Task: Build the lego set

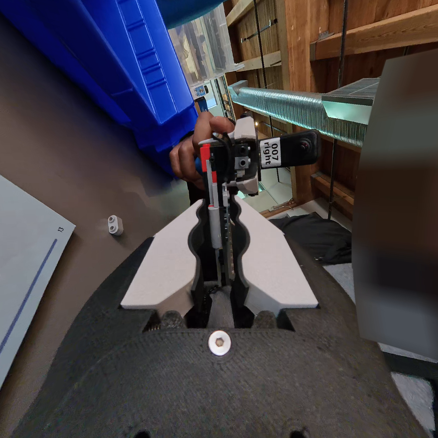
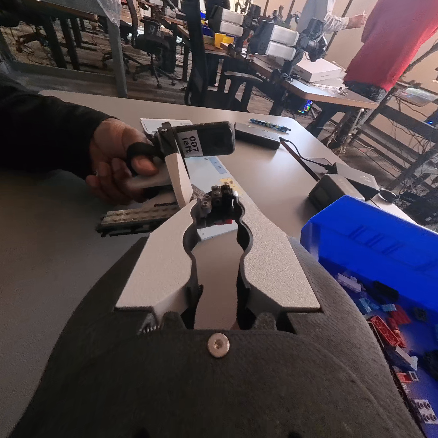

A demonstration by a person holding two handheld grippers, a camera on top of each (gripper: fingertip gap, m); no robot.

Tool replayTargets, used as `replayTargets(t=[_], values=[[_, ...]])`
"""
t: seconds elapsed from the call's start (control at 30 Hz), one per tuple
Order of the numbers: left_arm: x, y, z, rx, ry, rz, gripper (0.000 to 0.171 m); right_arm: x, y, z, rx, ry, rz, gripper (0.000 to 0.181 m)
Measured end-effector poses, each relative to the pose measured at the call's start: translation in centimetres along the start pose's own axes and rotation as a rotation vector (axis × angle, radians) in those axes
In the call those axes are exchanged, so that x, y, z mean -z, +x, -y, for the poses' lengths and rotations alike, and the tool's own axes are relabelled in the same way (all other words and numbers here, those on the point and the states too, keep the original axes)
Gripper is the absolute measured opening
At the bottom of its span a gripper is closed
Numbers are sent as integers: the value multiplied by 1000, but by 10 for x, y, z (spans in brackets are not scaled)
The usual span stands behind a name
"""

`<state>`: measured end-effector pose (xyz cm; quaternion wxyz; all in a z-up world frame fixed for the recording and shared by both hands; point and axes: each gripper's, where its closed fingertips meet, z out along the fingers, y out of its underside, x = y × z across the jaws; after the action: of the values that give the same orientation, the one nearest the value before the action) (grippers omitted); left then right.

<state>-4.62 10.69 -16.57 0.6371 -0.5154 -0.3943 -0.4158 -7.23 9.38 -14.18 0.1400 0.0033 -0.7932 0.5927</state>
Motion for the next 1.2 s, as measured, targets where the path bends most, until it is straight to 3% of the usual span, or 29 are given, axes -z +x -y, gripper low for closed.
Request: replayTargets(t=[0.73, 0.93, 1.03, 1.2], values=[[2, -1, 3, 22, 17, -5, 18, 1, 1, 1, -70, 13, 14, 31], [21, -8, 32, 26, 188, 42, 19, -6, 4, 4, -217, 52, -20, 54], [31, -6, 45, 8, 274, 39, 20, -17, 7, -4, -323, 22, -62, 56], [40, 0, 56, -8, 351, 19, 19, -34, 4, -12, -648, 58, -33, 54]])
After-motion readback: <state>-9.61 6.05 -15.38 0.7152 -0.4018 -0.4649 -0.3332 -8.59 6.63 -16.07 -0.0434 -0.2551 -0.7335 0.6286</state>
